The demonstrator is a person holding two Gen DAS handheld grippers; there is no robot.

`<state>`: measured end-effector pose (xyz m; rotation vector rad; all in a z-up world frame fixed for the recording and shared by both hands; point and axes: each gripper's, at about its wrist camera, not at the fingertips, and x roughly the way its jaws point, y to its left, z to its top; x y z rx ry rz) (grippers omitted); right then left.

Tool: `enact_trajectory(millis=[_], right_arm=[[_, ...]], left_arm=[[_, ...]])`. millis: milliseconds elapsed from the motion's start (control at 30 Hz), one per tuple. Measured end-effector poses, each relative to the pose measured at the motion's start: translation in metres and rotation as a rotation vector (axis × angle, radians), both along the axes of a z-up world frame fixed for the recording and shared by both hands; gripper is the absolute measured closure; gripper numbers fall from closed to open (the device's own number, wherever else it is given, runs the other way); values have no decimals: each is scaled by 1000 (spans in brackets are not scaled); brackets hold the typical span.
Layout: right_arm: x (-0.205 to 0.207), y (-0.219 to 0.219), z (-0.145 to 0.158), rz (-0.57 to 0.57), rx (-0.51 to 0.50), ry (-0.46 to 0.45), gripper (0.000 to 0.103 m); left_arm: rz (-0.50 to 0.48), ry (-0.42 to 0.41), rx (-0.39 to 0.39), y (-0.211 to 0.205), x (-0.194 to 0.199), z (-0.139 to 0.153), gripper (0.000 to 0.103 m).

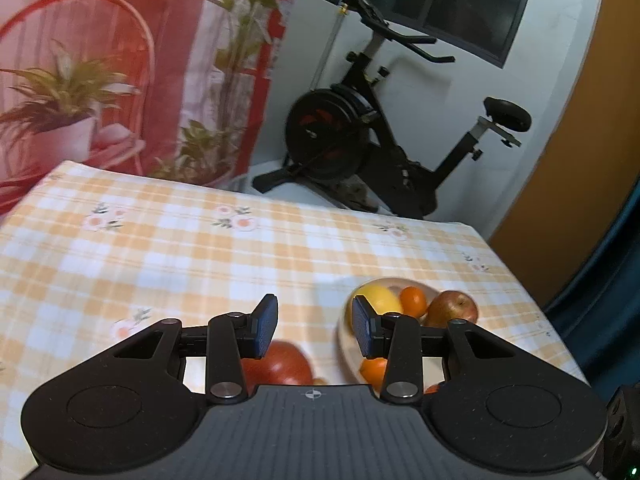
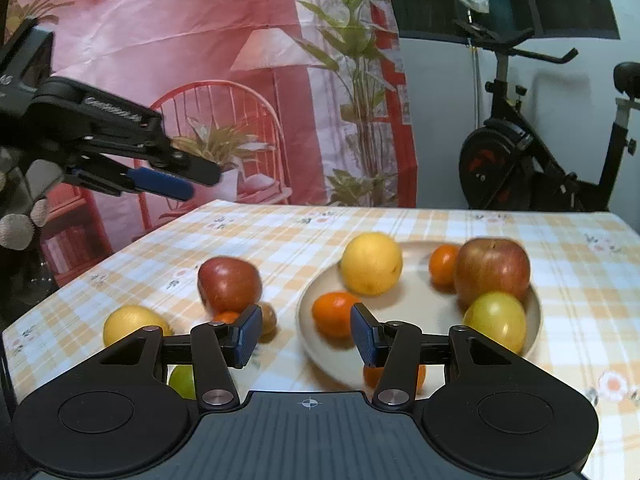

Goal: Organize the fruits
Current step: 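Carry the yellow grapefruit onto the plate and open the left gripper, then reach the right gripper to the green apple on the tablecloth and close on it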

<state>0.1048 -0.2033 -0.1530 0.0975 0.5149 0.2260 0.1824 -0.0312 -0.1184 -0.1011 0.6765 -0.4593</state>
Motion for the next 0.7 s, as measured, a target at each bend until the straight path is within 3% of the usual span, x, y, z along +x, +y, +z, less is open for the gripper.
enact_trajectory(millis=[200,333,700], right_arm=[[-8,3,-4,3,2,-1,57],[-9,3,-7,12,4,11,53],[-7,4,-10,15,-8,24,52]], left_arm=[[57,-39,52,18,-26,-5,61],[102,-49,53,25,-40,-10,61],[168,-60,81,31,-66,-28,60]])
